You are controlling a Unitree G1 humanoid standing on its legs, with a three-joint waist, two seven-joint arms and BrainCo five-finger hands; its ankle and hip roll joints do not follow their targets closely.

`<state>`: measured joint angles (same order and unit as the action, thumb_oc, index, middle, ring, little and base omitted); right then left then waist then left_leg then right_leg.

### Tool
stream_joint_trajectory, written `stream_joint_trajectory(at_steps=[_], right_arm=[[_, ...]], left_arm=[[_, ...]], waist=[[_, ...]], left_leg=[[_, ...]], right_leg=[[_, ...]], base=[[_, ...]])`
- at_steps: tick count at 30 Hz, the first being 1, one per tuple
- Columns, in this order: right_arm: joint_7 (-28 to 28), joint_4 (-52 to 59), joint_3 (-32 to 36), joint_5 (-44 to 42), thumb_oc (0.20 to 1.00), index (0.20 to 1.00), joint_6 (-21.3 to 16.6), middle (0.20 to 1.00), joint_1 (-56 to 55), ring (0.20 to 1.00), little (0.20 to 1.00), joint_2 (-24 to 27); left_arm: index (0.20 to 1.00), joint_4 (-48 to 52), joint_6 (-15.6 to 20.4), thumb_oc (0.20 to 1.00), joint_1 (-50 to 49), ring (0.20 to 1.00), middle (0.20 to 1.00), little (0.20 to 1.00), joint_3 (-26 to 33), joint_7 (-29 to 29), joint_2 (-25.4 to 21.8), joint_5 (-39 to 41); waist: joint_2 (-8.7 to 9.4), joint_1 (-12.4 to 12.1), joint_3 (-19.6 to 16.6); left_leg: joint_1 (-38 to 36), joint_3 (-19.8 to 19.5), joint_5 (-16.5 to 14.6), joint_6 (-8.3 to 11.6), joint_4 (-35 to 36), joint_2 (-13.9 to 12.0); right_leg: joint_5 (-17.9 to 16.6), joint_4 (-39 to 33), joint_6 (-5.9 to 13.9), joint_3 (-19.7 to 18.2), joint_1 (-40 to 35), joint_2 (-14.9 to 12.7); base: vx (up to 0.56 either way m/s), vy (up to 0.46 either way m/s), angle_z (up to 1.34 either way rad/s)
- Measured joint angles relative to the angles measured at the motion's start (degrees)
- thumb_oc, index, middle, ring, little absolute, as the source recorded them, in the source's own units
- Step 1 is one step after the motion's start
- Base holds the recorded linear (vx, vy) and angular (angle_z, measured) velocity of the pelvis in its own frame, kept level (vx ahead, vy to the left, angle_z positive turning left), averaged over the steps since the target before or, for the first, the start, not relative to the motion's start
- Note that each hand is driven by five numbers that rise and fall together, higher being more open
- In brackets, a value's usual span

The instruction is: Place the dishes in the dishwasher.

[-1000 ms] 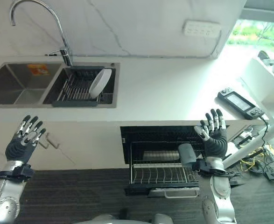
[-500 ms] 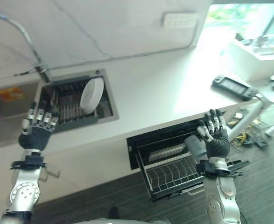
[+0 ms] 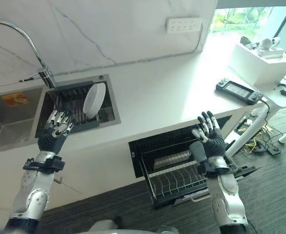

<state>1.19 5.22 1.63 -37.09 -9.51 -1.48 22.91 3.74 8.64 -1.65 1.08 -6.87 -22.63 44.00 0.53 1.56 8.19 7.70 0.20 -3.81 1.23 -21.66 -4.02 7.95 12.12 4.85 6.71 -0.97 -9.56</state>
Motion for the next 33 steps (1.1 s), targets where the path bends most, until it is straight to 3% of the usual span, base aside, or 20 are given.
stream_joint_trajectory(at_steps=[3,4,5,6,7,8,9,10,11,12,14,16,19,22,23,24,25,26,30,33], right_arm=[[-1.2,0.1,2.2,-0.3,1.000,1.000,2.3,1.000,-1.0,1.000,1.000,2.1],[-1.3,0.6,3.8,-0.7,1.000,1.000,3.1,1.000,-0.7,1.000,1.000,2.1],[-1.1,0.9,5.1,-2.1,1.000,1.000,3.1,1.000,-0.5,1.000,1.000,1.8],[-0.9,1.0,5.0,-2.7,1.000,1.000,3.7,1.000,-0.7,1.000,1.000,0.2],[-0.5,1.6,3.5,-4.4,1.000,1.000,5.4,1.000,-1.7,1.000,1.000,0.0],[1.1,2.1,0.4,-6.4,1.000,1.000,7.3,1.000,-2.0,1.000,1.000,-0.9],[2.0,2.6,0.1,-6.9,1.000,1.000,7.6,1.000,-3.1,1.000,1.000,-2.0],[2.2,2.6,0.1,-6.9,1.000,1.000,7.6,1.000,-3.0,1.000,1.000,-2.0],[2.9,3.1,0.7,-6.9,1.000,1.000,6.5,1.000,-3.5,1.000,1.000,-1.0],[3.0,4.3,1.3,-6.8,1.000,1.000,6.4,1.000,-4.0,1.000,1.000,-0.3],[3.6,5.7,1.1,-6.8,1.000,1.000,6.1,1.000,-3.6,1.000,1.000,-0.4],[4.3,5.0,0.9,-6.8,1.000,1.000,5.9,1.000,-3.3,1.000,1.000,-1.0],[4.5,4.3,1.0,-6.7,1.000,1.000,5.3,1.000,-2.9,1.000,1.000,0.1],[3.9,4.3,1.0,-6.8,1.000,1.000,5.3,1.000,-2.5,1.000,1.000,1.1],[3.4,4.3,0.7,-6.7,1.000,1.000,5.3,1.000,-2.5,1.000,1.000,0.9],[3.2,4.4,0.4,-6.7,1.000,1.000,5.4,1.000,-3.0,1.000,1.000,-0.1],[3.3,4.4,0.3,-6.7,1.000,1.000,5.3,1.000,-3.3,1.000,1.000,0.4],[3.3,3.7,0.4,-6.7,1.000,1.000,5.3,1.000,-3.2,1.000,1.000,1.6],[3.5,3.0,-0.4,-6.7,1.000,1.000,5.4,1.000,-2.7,1.000,1.000,1.6],[4.0,1.1,-0.8,-6.7,1.000,1.000,6.0,1.000,-1.7,1.000,1.000,0.6]], left_arm=[[1.000,-2.4,0.7,1.000,4.9,1.000,1.000,1.000,-0.6,0.6,0.3,-0.1],[1.000,-2.1,0.8,1.000,5.4,1.000,1.000,1.000,-0.7,0.6,0.3,-0.2],[1.000,-2.4,0.7,1.000,7.0,1.000,1.000,1.000,-1.1,0.4,0.3,-0.2],[1.000,-2.9,0.8,1.000,8.1,1.000,1.000,1.000,-1.3,0.6,0.4,-0.2],[1.000,-5.5,0.6,1.000,9.4,1.000,1.000,1.000,-3.3,0.4,0.3,-0.2],[1.000,-6.1,0.5,1.000,7.8,1.000,1.000,1.000,-2.3,0.3,-1.4,-0.2],[1.000,-5.6,0.5,1.000,5.7,1.000,1.000,1.000,-0.1,0.3,-3.0,-0.3],[1.000,-4.6,0.6,1.000,3.6,1.000,1.000,1.000,1.9,0.5,-3.5,-0.3],[1.000,-0.8,1.2,1.000,-3.2,1.000,1.000,1.000,7.5,0.8,-4.5,-1.6],[1.000,0.7,1.8,1.000,-4.8,1.000,1.000,1.000,9.1,1.2,-4.6,-2.8],[1.000,2.5,2.2,1.000,-5.0,1.000,1.000,1.000,9.4,1.9,-5.2,-3.4],[1.000,3.6,2.4,1.000,-3.3,1.000,1.000,1.000,8.2,2.5,-5.4,-5.0],[1.000,4.3,2.6,1.000,-2.7,1.000,1.000,1.000,7.8,2.6,-5.7,-7.0],[1.000,4.3,2.5,1.000,-2.7,1.000,1.000,1.000,7.9,2.9,-6.4,-7.0],[1.000,4.3,2.5,1.000,-2.9,1.000,1.000,1.000,7.9,2.9,-6.4,-7.0],[1.000,4.4,2.5,1.000,-2.9,1.000,1.000,1.000,7.9,2.9,-6.4,-7.0],[1.000,4.5,2.5,1.000,-2.9,1.000,1.000,1.000,7.8,2.8,-6.2,-7.0],[1.000,4.5,2.5,1.000,-2.8,1.000,1.000,1.000,7.8,2.6,-5.4,-7.6],[1.000,4.7,2.6,1.000,-2.9,1.000,1.000,1.000,7.3,2.9,-5.1,-9.2],[1.000,4.7,2.7,1.000,-3.5,1.000,1.000,1.000,7.5,2.8,-5.0,-11.6]], waist=[[-0.78,1.8,1.1],[-1.35,2.4,1.6],[-0.73,3.2,2.8],[1.05,3.5,3.9],[-0.64,3.9,4.2],[-2.19,2.6,4.1],[-2.58,2.1,4.1],[-2.42,1.9,4.0],[-1.92,-0.1,3.8],[-1.41,-1.1,3.4],[-0.08,-3.3,2.6],[1.07,-3.7,1.7],[0.43,-3.5,-0.4],[-1.12,-3.5,-2.0],[-0.87,-3.4,-2.6],[0.61,-3.7,-2.8],[0.19,-3.5,-3.2],[-1.52,-2.9,-3.9],[-1.01,-2.1,-3.7],[1.75,-3.6,-0.4]], left_leg=[[-5.0,-8.8,-3.7,4.21,6.0,-6.4],[-8.0,-7.9,-3.6,4.39,12.8,-8.6],[-8.6,-1.8,-1.4,8.90,14.2,-7.5],[-7.0,1.8,-1.7,7.94,9.7,-3.0],[-2.6,1.9,-5.1,4.05,3.3,0.4],[-1.5,1.9,-5.0,-0.49,4.2,3.5],[-1.3,2.9,-2.8,-3.72,6.7,3.3],[-1.8,4.3,-1.0,-5.00,8.9,3.0],[-4.0,7.8,2.3,-5.18,14.1,2.3],[-4.5,8.6,3.3,-4.60,16.4,3.0],[-4.8,11.7,5.0,-3.26,19.6,4.3],[-4.2,10.7,5.4,-2.89,19.6,6.2],[-3.8,9.7,6.0,-1.86,21.7,6.1],[-3.7,8.9,6.1,-1.72,21.8,6.2],[-4.0,9.2,5.0,0.03,22.5,6.5],[-1.9,9.1,3.0,-2.04,14.8,6.3],[-2.4,7.8,2.7,-1.61,12.7,4.1],[-5.4,5.3,3.9,-0.95,17.0,1.9],[-7.2,5.5,5.9,-0.72,19.8,2.1],[4.8,6.7,5.7,3.35,-3.7,2.2]], right_leg=[[-1.8,2.4,4.30,-4.8,2.8,-2.7],[-2.4,2.0,5.65,-7.0,3.6,-4.8],[-4.4,0.1,8.75,-8.3,3.3,-9.5],[-8.6,-1.6,6.80,-9.4,3.1,-14.2],[-18.5,-5.4,-0.80,-9.2,3.6,-16.5],[-30.6,-6.2,-2.88,-9.2,8.9,-15.9],[-22.0,2.5,1.18,-7.8,11.8,-10.9],[-14.8,10.0,1.77,-5.6,14.0,-7.9],[-3.2,25.5,0.66,4.3,15.5,-0.7],[-0.1,26.3,-0.39,8.5,13.2,2.1],[4.3,14.4,-3.60,12.3,6.8,3.2],[4.6,2.0,-2.87,6.4,0.3,4.1],[0.4,-5.1,-2.67,4.9,-2.0,6.1],[-0.5,-6.0,-3.15,3.4,-2.5,7.2],[-0.9,-7.0,-4.08,3.5,-2.0,6.2],[-1.8,-7.3,-4.64,3.8,-1.8,4.6],[-1.6,-6.8,-4.01,3.8,-2.2,5.3],[-1.4,-5.7,-3.15,4.1,-2.1,6.7],[-0.9,-5.8,-2.99,3.4,-1.8,6.7],[0.1,-3.9,-4.43,2.8,-2.2,4.7]], base=[[-0.04,0.856,-0.52],[-0.11,0.961,-0.62],[-0.09,0.853,-0.43],[-0.10,0.684,-0.17],[-0.11,0.512,-0.66],[-0.15,0.427,-0.58],[-0.13,0.286,-0.73],[-0.08,0.137,-0.66],[-0.01,0.002,-0.78],[0.07,-0.093,-0.74],[0.09,-0.120,-0.43],[0.06,-0.111,-0.05],[0.08,-0.148,0.17],[0.06,-0.153,0.16],[0.04,-0.124,0.12],[0.02,-0.128,0.04],[0.00,-0.116,0.06],[0.00,-0.103,0.14],[0.02,-0.090,-0.02],[0.13,0.078,-0.10]])
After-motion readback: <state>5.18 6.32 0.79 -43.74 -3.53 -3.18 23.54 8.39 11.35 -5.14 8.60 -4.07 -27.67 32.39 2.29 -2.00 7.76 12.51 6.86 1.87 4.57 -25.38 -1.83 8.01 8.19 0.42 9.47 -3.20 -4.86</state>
